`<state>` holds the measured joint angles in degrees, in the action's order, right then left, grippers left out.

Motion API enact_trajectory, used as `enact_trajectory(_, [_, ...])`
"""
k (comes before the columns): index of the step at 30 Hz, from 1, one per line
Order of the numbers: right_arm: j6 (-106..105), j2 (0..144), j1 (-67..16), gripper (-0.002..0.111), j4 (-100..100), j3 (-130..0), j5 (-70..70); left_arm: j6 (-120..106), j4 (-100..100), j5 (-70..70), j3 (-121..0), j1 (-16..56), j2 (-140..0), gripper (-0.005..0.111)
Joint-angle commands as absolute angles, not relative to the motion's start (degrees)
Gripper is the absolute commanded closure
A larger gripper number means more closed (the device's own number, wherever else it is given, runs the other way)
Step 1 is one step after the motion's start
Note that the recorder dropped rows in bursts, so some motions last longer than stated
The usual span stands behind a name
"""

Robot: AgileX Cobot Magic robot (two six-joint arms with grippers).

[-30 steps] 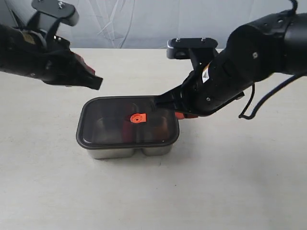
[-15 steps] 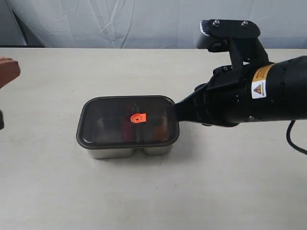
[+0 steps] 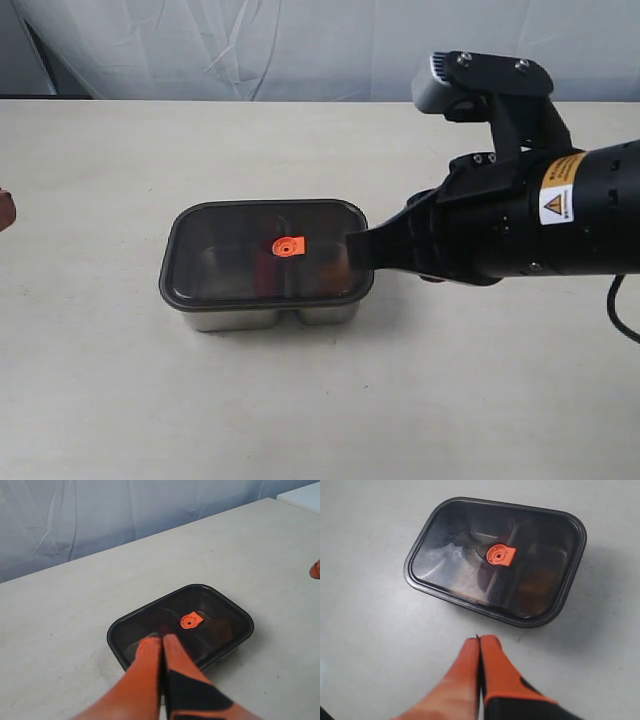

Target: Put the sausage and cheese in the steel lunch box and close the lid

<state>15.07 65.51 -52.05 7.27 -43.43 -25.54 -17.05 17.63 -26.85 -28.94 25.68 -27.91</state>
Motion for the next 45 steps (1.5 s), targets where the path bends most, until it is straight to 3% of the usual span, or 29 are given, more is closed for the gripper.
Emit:
enact_trajectory(1, [11.68,59.77,-49.08,0.108,-2.06,-43.17,-25.54,-16.9,17.63,-26.97,-28.84,25.8,-27.73,0.107])
enact_trajectory(16, [9.58,24.17,-10.18,0.108,-5.93,-43.17,-32.55,-16.9,17.46,-26.97,-28.84,25.8,-27.73,0.107])
enact_trajectory(24, [9.04,16.29,-8.48,0.108,-8.09,-41.72,-38.57,-16.9,17.46,-26.97,-28.84,25.8,-27.73,0.107])
enact_trajectory(37, [9.0,0.0,-5.55,0.108,-3.67,-12.99,-23.67,-16.9,16.99,-26.97,-28.84,25.8,-27.73,0.107])
enact_trajectory(45, [0.8,0.0,-3.32,0.108,-0.65,-7.55,-23.99,-16.9,16.99,-26.97,-28.84,25.8,-27.73,0.107])
